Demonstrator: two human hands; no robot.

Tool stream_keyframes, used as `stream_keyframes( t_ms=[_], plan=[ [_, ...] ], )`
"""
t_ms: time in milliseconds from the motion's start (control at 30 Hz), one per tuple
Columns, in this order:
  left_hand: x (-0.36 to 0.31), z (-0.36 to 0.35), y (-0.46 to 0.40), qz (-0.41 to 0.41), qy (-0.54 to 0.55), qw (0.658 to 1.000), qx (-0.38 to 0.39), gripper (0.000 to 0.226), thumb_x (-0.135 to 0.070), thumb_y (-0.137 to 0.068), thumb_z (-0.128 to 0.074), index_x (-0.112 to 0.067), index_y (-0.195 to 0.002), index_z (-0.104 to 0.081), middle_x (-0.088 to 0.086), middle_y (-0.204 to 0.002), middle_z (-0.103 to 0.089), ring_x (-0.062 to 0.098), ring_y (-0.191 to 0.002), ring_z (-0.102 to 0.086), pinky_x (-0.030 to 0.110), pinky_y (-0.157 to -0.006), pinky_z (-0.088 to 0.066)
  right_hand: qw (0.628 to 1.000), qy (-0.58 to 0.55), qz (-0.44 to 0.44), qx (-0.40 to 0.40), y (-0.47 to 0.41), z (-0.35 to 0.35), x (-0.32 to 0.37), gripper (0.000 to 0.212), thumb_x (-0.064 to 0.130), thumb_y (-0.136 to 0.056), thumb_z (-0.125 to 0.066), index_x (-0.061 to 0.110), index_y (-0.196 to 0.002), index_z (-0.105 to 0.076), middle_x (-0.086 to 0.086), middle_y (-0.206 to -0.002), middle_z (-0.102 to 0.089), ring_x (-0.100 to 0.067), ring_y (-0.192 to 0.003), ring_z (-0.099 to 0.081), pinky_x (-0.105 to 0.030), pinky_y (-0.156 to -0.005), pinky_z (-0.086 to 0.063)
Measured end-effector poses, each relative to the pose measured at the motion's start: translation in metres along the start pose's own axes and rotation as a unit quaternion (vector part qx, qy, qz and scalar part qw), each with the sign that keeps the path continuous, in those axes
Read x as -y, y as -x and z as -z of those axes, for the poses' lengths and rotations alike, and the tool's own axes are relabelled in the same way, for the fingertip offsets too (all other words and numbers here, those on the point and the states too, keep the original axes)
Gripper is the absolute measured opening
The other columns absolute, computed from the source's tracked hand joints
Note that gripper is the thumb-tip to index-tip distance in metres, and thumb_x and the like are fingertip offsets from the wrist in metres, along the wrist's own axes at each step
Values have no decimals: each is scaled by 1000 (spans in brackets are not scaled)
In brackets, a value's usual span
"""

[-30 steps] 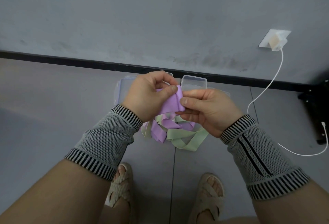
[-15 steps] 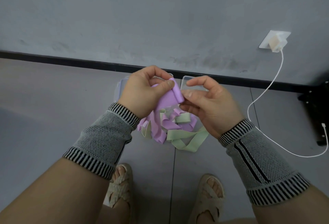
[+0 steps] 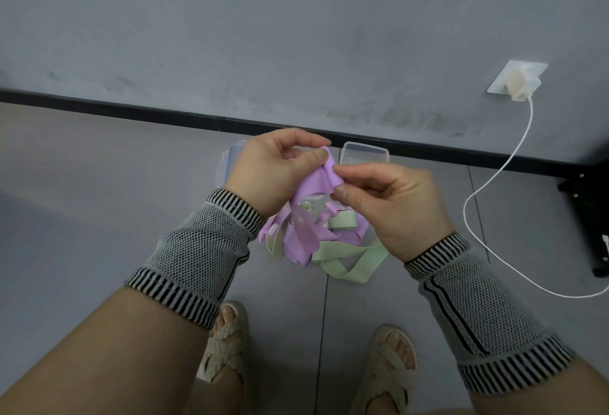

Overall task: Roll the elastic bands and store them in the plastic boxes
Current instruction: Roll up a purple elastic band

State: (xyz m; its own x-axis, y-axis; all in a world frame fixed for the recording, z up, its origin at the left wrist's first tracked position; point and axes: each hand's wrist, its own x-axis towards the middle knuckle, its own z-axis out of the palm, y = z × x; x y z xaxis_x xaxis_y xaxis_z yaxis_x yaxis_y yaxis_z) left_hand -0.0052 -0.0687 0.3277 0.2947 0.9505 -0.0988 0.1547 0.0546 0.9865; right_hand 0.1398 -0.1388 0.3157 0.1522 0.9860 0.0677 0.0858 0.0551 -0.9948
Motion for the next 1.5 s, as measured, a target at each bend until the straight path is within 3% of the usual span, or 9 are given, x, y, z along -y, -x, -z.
stream_keyframes(
  t_ms=[300,500,700,800,900,1033,1167,1333,1500],
  plan=[
    [2,2,-1,-3,-35,999,-8,7,-11,-83,-67,-17,-83,-69,1,-67,-68,7,-60,-58,25,-63,-50,995,85,56,-7,-1,-2,-7,28,-5,-78,-71,21,-89,-72,19,-70,-68,2,-68,-67,-12,-69,-52],
    [5,2,-1,-37,-74,996,25,16,-7,-84,-65,-23,-80,-66,3,-74,-69,10,-68,-59,29,-72,-50,995,-54,-78,23,-8,6,-4,14,-1,-82,-66,13,-82,-67,-7,-73,-73,-22,-70,-69,-38,-76,-59],
    [5,-5,2,-62,-137,987,58,20,-15,-85,-66,-30,-89,-54,-5,-74,-71,-1,-63,-61,14,-60,-48,993,-12,-118,15,-10,7,-6,19,1,-80,-70,14,-84,-56,-15,-73,-71,-26,-65,-66,-48,-74,-56],
    [4,-5,2,-61,-140,986,59,23,-16,-85,-66,-31,-93,-50,-3,-77,-72,4,-68,-65,20,-66,-50,994,7,-106,35,-10,10,-5,25,3,-80,-70,19,-89,-54,-8,-73,-72,-21,-66,-66,-42,-74,-56],
    [5,-2,1,-39,-102,992,68,26,-14,-86,-65,-32,-96,-49,3,-83,-73,19,-80,-69,39,-78,-55,992,36,-81,90,-6,12,-3,46,0,-77,-72,33,-103,-54,3,-75,-73,-14,-72,-69,-28,-72,-57],
    [4,-1,2,-23,-73,992,100,27,-11,-87,-63,-27,-103,-48,8,-87,-73,28,-86,-69,50,-83,-54,991,47,-61,111,-3,10,-3,54,1,-79,-71,37,-114,-53,2,-70,-71,-16,-70,-67,-32,-75,-55],
    [3,-1,2,-24,-73,990,115,27,-10,-88,-61,-25,-106,-47,7,-87,-74,28,-84,-70,43,-81,-55,992,42,-45,107,-4,9,-2,42,0,-83,-66,32,-109,-58,-6,-67,-67,-16,-66,-65,-31,-71,-56],
    [8,9,0,0,-152,980,132,19,-21,-87,-62,-25,-103,-52,-8,-63,-67,4,-59,-59,22,-60,-48,993,35,-50,97,-6,14,-4,42,-4,-82,-66,29,-106,-61,-3,-64,-66,-16,-62,-63,-28,-68,-56],
    [11,18,-1,-17,-215,968,132,15,-16,-90,-58,-30,-93,-53,-10,-54,-57,6,-51,-49,16,-51,-41,993,49,-53,91,-6,19,-6,42,-2,-80,-69,30,-106,-61,0,-62,-67,-15,-60,-63,-38,-69,-55]
  ],
)
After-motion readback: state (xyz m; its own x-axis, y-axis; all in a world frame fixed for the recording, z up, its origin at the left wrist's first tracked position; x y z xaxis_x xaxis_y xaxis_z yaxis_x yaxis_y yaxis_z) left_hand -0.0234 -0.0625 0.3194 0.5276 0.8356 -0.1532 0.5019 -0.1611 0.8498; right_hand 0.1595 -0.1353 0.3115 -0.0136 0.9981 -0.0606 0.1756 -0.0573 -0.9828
